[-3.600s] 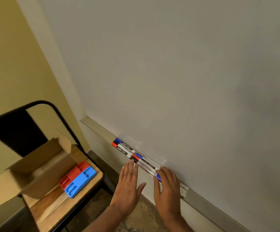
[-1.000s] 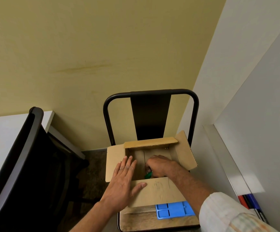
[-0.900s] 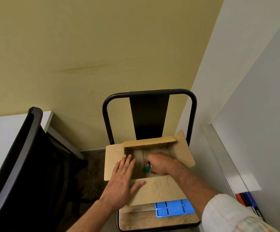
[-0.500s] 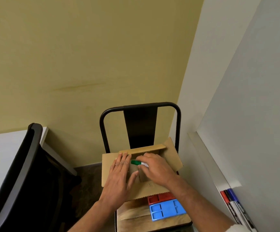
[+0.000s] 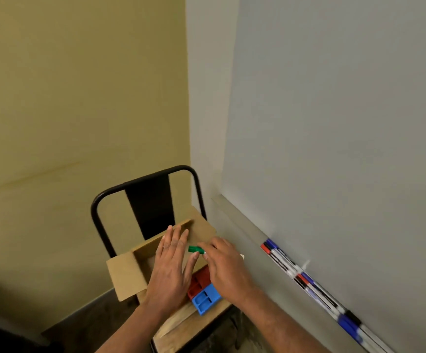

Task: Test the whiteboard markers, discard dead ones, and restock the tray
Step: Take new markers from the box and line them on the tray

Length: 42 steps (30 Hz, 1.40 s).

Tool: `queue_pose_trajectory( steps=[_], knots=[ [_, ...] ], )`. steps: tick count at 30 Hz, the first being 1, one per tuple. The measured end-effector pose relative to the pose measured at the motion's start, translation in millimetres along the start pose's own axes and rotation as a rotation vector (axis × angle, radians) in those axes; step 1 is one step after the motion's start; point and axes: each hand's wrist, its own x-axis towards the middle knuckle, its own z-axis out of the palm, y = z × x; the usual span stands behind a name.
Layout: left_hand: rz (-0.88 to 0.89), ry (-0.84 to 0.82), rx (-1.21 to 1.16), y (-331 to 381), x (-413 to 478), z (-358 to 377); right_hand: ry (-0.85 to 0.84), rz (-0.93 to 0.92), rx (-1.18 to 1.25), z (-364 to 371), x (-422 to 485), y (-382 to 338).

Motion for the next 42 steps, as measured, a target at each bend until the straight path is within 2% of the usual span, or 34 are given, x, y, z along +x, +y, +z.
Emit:
queue_pose_trajectory(
  steps=[6,12,15,22,29,42],
  knots=[
    [0.16,-0.09,-0.063,51.5,-11.2,17.2,0.155,0.188,-0.097,-39.1,-66.5,8.8],
    [0.294,-0.177,-0.108,131.8,-45.6,38.5,0.307,0.416,-0.188,-85.2,-169.6,40.5],
    [0.302,-0.157,-0.133,143.3,-49.2,43.9,0.363,0.503,-0.211,-95.2,-205.7,62.3],
    [0.298,-0.238,-0.11,213.9,-94.9,74.3,0.457,0.726,-0.288,-134.8,-345.1,138.3],
    [0.238,-0.312,-0.084,265.7,-133.3,104.2,0.433,0.82,-0.301,-142.3,-409.1,191.6],
    [0.285,-0.381,-0.04,285.5,-145.6,137.7,0.269,0.835,-0.291,-115.8,-429.2,239.4]
  ],
)
